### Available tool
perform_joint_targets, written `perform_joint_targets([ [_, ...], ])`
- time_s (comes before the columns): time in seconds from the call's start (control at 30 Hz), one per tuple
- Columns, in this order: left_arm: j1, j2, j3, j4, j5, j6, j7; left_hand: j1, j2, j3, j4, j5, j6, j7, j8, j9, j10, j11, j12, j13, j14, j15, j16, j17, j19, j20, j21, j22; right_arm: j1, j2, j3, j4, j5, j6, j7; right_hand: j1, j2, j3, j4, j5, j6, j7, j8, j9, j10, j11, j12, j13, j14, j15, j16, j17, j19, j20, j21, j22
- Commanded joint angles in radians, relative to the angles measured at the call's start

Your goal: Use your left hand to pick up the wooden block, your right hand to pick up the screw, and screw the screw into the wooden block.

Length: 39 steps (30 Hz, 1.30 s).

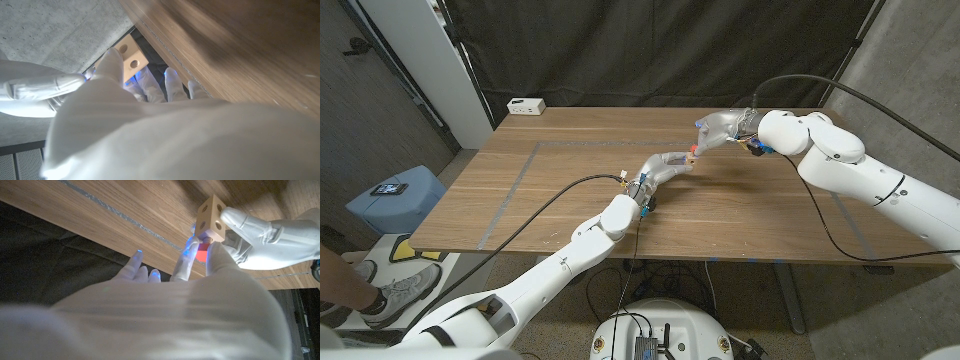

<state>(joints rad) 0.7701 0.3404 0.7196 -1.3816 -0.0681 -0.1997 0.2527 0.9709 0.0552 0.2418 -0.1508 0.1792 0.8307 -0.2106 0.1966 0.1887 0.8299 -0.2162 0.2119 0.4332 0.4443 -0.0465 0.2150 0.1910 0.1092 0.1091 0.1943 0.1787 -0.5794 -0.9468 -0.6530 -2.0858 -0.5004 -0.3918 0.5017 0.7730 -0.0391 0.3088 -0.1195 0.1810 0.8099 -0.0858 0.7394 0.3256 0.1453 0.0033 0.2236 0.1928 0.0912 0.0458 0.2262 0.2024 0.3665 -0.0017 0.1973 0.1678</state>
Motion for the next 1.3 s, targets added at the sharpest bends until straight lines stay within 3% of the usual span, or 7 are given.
perform_joint_targets([
  [0.03, 0.001, 0.0, -0.002, -0.001, -0.002, -0.001, 0.001, -0.001, 0.009, 0.001, 0.003, 0.008, 0.007, 0.002, 0.008, 0.004, 0.0, -0.004, 0.0, 0.003, 0.0, -0.087, -0.001, 0.001, 0.0, 0.007, 0.008, 0.003, -0.005, 0.01, -0.007, -0.004, -0.03, -0.012, -0.013, -0.023, 0.0, -0.011, 0.007, 0.002, 0.022, 0.002, 0.017, 0.011, 0.018, 0.001, 0.007, 0.003, 0.013, -0.003, 0.006, 0.003, 0.015, 0.001, 0.007, 0.002],
  [0.4, 0.004, 0.003, -0.002, -0.004, -0.002, -0.002, 0.001, 0.001, 0.009, 0.002, 0.002, 0.008, 0.008, 0.002, 0.008, 0.004, 0.0, -0.004, -0.001, 0.002, 0.001, -0.086, -0.001, 0.0, 0.001, 0.008, 0.008, 0.003, -0.01, 0.016, -0.013, -0.015, -0.056, -0.039, -0.005, -0.146, -0.036, -0.074, 0.049, 0.018, 0.087, 0.024, 0.071, 0.043, 0.06, 0.006, 0.003, 0.003, 0.026, -0.008, 0.003, 0.004, 0.024, 0.0, 0.002, 0.003],
  [0.63, 0.006, 0.003, -0.003, -0.005, -0.002, -0.003, 0.001, 0.0, 0.01, 0.002, 0.003, 0.008, 0.006, 0.002, 0.008, 0.004, 0.001, -0.004, 0.0, 0.002, 0.0, -0.087, -0.001, 0.001, 0.001, 0.007, 0.008, 0.003, -0.014, 0.017, -0.011, -0.018, -0.061, -0.043, -0.008, -0.177, -0.047, -0.092, 0.059, 0.025, 0.087, 0.03, 0.08, 0.054, 0.07, 0.008, 0.001, 0.003, 0.03, -0.006, 0.003, 0.004, 0.027, -0.001, 0.001, 0.003],
  [0.83, 0.007, 0.004, -0.002, -0.007, -0.002, -0.002, -0.001, 0.001, 0.01, 0.002, 0.002, 0.008, 0.007, 0.002, 0.008, 0.004, 0.001, -0.004, 0.0, 0.002, 0.001, -0.086, -0.001, 0.0, 0.001, 0.007, 0.008, 0.003, -0.012, 0.011, -0.009, -0.022, -0.063, -0.047, 0.007, -0.193, -0.047, -0.1, 0.063, 0.032, 0.04, 0.033, 0.071, 0.063, 0.064, 0.012, -0.007, 0.003, 0.031, -0.008, 0.001, 0.005, 0.028, -0.002, 0.0, 0.003],
  [1.07, 0.007, 0.005, -0.002, -0.009, -0.003, 0.0, -0.003, 0.001, 0.01, 0.002, 0.003, 0.008, 0.007, 0.002, 0.008, 0.004, -0.001, -0.004, -0.001, 0.001, 0.0, -0.087, -0.001, 0.001, 0.001, 0.007, 0.008, 0.003, -0.019, 0.003, 0.005, -0.024, -0.043, -0.042, 0.009, -0.191, -0.042, -0.103, 0.056, 0.044, -0.039, 0.047, 0.053, 0.073, 0.064, 0.039, -0.013, 0.004, 0.032, -0.005, -0.002, 0.003, 0.027, 0.002, -0.003, 0.002],
  [1.3, 0.006, 0.004, -0.001, -0.006, -0.002, -0.004, -0.005, 0.001, 0.009, 0.001, 0.002, 0.008, 0.007, 0.003, 0.008, 0.004, 0.001, -0.004, 0.0, 0.002, 0.001, -0.087, -0.001, 0.0, 0.001, 0.006, 0.008, 0.003, -0.018, -0.009, 0.012, -0.022, -0.025, -0.024, 0.015, -0.18, -0.034, -0.103, 0.044, 0.052, -0.13, 0.061, 0.011, 0.051, 0.04, 0.056, -0.026, 0.006, 0.023, 0.005, -0.011, 0.0, 0.016, 0.008, -0.009, 0.001],
])
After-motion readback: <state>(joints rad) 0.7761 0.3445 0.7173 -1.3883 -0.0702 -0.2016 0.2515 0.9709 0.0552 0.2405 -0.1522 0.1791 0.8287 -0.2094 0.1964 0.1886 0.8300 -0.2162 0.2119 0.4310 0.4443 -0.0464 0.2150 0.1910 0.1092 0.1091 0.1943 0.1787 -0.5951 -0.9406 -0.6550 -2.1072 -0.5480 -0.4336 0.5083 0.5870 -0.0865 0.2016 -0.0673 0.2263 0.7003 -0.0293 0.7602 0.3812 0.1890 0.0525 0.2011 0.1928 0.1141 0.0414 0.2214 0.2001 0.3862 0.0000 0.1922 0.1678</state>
